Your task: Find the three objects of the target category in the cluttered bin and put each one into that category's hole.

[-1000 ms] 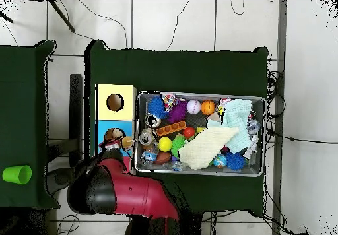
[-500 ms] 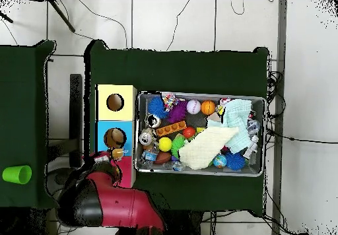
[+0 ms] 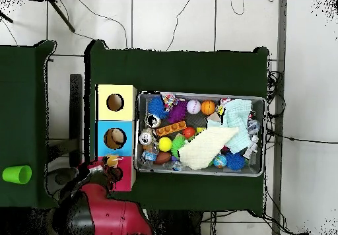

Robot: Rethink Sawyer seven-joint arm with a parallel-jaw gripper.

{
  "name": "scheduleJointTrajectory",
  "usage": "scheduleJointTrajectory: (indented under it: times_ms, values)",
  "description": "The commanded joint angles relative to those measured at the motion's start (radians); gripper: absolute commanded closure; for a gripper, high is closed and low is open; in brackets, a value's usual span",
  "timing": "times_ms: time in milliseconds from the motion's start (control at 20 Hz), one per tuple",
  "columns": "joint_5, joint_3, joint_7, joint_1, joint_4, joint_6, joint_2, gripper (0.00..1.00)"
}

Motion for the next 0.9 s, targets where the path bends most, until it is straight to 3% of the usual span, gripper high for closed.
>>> scheduleJointTrajectory:
  times_ms: [50,400,900]
  values:
    - [0.085,0.01,0.248,0.034,0.069,-0.1,0.056,1.0]
    - [0.11,0.017,0.257,0.066,0.112,-0.154,0.049,1.0]
    - [-0.006,0.07,0.252,-0.06,0.241,-0.222,-0.022,1.0]
